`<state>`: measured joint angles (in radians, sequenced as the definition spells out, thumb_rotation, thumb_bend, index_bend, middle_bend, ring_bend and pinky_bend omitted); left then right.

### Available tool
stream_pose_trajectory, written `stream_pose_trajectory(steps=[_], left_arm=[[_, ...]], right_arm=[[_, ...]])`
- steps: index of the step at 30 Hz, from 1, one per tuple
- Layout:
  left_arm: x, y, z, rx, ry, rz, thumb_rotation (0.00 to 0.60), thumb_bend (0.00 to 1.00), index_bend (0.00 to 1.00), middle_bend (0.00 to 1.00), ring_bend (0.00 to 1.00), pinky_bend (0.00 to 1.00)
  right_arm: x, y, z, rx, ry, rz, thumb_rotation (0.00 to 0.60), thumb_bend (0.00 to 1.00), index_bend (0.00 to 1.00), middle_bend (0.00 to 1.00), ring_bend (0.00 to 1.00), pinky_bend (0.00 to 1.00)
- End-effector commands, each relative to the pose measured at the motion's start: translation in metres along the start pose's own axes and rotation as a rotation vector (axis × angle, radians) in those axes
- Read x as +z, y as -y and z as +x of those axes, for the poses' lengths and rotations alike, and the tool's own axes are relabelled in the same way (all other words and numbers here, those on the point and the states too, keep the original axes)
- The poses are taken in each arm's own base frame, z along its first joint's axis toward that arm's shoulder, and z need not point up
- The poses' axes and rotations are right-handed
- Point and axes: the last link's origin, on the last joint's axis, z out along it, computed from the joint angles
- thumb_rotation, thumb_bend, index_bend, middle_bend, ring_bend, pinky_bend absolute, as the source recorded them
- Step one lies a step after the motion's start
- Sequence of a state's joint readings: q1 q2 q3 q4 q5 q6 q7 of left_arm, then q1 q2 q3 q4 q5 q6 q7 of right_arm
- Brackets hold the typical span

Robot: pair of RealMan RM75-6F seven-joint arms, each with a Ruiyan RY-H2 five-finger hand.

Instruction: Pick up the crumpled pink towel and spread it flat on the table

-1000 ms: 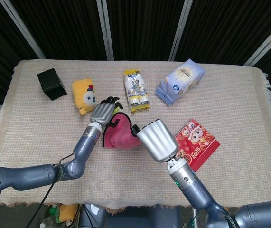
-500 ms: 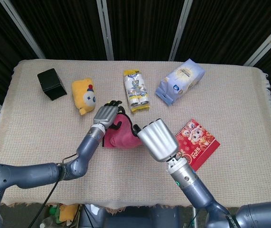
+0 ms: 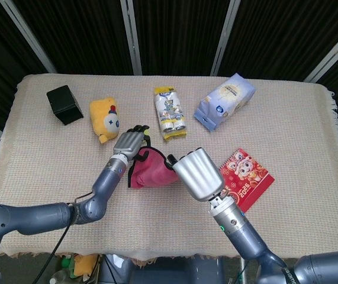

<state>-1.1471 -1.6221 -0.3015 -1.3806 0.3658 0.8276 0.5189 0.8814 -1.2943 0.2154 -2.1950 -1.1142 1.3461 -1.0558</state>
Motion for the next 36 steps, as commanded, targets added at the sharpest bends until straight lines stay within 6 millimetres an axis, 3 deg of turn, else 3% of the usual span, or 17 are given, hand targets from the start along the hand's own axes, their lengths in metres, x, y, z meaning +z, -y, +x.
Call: stream_pose_trajectory(steps=[1, 8, 16, 30, 36], left_arm=[[-0.001, 0.002, 0.001, -0.001, -0.001, 0.002, 0.600, 0.44, 0.56, 0.07, 0.00, 0.12], [-0.004, 0.005, 0.004, -0.009, -0.009, -0.003, 0.600, 0.45, 0.64, 0.09, 0.00, 0.12], [-0.011, 0.006, 0.018, -0.017, -0.045, -0.019, 0.600, 0.45, 0.65, 0.09, 0.00, 0.12], [-0.037, 0.008, 0.070, -0.022, -0.168, -0.064, 0.600, 0.45, 0.65, 0.10, 0.00, 0.12], [-0.047, -0.001, 0.087, -0.034, -0.205, -0.095, 0.600, 0.45, 0.66, 0.10, 0.00, 0.12]], right_arm=[[0.000, 0.000, 0.000, 0.000, 0.000, 0.001, 0.600, 0.61, 0.66, 1.00, 1.00, 0.97], [-0.002, 0.002, 0.000, -0.005, 0.000, 0.001, 0.600, 0.61, 0.66, 1.00, 1.00, 0.97], [-0.004, -0.007, -0.002, -0.008, 0.004, -0.028, 0.600, 0.61, 0.66, 1.00, 1.00, 0.97], [-0.002, -0.061, -0.012, 0.014, 0.027, -0.194, 0.600, 0.61, 0.66, 1.00, 1.00, 0.97], [-0.004, -0.072, -0.016, 0.027, 0.035, -0.216, 0.600, 0.61, 0.66, 1.00, 1.00, 0.97]])
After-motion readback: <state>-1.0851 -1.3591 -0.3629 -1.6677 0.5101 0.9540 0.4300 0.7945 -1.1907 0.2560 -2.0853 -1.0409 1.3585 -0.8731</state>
